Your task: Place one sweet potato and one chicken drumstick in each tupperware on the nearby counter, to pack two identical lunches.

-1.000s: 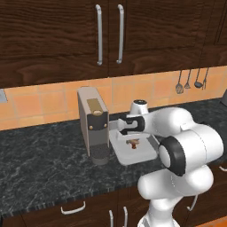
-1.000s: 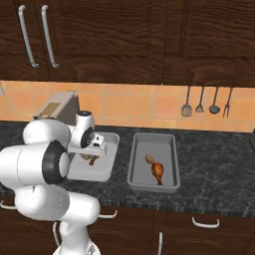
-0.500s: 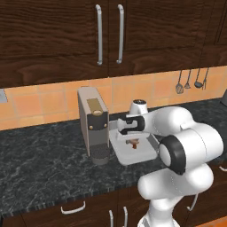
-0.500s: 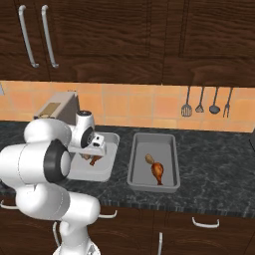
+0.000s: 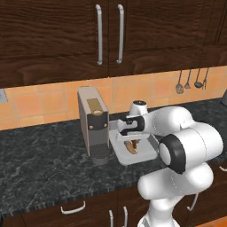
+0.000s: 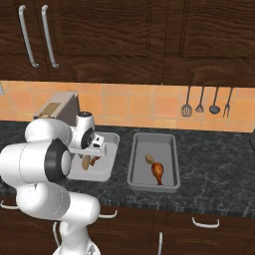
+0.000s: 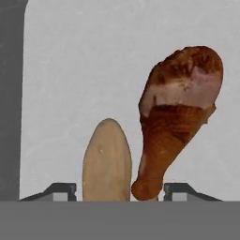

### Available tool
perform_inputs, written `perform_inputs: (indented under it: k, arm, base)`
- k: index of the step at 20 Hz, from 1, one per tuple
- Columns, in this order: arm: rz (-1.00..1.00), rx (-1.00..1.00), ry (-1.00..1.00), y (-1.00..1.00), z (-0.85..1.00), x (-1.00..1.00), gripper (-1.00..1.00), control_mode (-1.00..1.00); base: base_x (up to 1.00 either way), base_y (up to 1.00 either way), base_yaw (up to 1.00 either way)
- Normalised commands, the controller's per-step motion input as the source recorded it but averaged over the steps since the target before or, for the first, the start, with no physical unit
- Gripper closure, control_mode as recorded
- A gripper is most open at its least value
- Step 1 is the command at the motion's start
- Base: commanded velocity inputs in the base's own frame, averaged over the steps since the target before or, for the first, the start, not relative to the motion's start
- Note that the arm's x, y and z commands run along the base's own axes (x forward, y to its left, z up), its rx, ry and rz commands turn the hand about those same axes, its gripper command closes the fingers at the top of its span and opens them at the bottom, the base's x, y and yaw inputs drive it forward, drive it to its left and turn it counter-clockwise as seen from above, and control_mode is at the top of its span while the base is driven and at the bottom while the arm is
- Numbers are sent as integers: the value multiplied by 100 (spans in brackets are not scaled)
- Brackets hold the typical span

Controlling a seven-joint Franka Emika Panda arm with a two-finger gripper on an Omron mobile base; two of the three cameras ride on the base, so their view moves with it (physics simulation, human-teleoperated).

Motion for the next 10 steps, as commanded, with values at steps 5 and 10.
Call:
perform_inputs:
  k: [5,10]
  arm:
    - [0,0,-6,-2,30,-13,-100,-100]
    - [0,0,-13,-2,98,-45,-100,-100]
  base:
    - [0,0,0]
    - [0,0,0]
